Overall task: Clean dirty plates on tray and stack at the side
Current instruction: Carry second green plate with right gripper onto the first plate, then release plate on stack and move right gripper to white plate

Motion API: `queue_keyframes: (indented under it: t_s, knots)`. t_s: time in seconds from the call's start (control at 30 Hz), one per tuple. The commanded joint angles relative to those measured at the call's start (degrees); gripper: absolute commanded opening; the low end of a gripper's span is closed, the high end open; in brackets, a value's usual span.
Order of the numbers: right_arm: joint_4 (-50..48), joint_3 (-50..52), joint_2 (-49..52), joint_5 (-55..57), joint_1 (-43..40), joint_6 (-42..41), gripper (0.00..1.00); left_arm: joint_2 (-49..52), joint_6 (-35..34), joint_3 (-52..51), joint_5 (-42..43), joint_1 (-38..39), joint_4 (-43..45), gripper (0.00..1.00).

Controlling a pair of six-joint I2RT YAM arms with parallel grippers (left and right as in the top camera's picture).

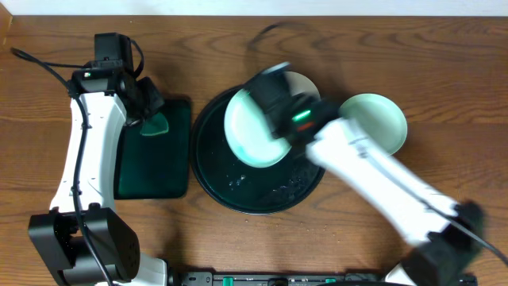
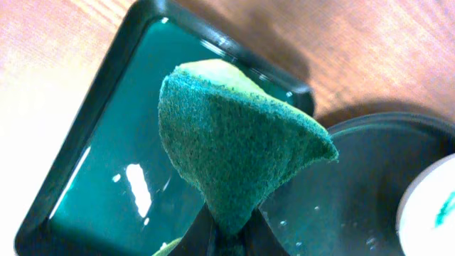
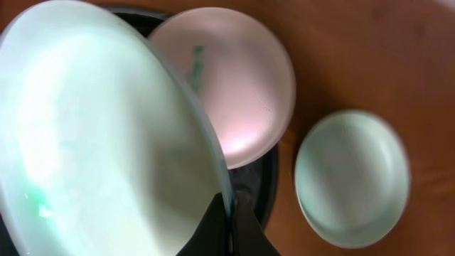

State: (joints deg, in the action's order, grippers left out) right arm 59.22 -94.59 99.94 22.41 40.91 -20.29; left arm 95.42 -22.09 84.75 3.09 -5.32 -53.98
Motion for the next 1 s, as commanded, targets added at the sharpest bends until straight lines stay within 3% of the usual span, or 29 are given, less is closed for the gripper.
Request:
queue_keyframes:
  t_s: [0.0, 0.13, 0.23, 0.37, 0.57, 0.77, 0.8, 0.83, 0.97]
  knots:
    - [2.51, -1.31, -7.02, -18.95, -13.68, -3.91, 0.01, -0.26, -0.02, -0.22, 0.33, 0.35, 1.90, 0.07]
    - [6.71, -0.96, -7.54, -19.69, -30.67, -1.84, 0.01, -0.26, -0.02, -0.22, 0.33, 0.37, 2.45, 0.07]
    - [3.74, 4.35, -5.99, -18.36, -44.15, -0.37, 0.01, -0.24, 0.02, -0.22, 0.33, 0.37, 2.43, 0.07]
    - [-1.44, 11.87, -3.67, -21.03, -51.19, -0.24, 0.01, -0.24, 0.00, -0.22, 0.33, 0.37, 2.45, 0.07]
    - [-12.81, 23.21, -2.27, -22.34, -52.13, 0.33, 0.01, 0.09, -0.02, -0.22, 0.33, 0.37, 3.74, 0.07]
    - [-19.52, 28.33, -1.29, -23.19, -50.95, 1.97, 0.01, 1.33, 0.46, -0.22, 0.33, 0.37, 3.26, 0.07]
    - [-19.63, 28.63, -0.90, -23.82, -50.60, 1.97, 0.06, 1.70, 0.46, -0.22, 0.35, 0.37, 3.23, 0.08]
    - [-19.56, 28.70, -0.20, -24.04, -49.68, 2.40, 0.23, 2.23, 0.46, -0.22, 0.33, 0.37, 3.50, 0.07]
    - [-19.19, 26.62, -0.13, -24.02, -46.82, 4.55, 0.38, 2.75, 0.46, -0.22, 0.33, 0.37, 3.74, 0.07]
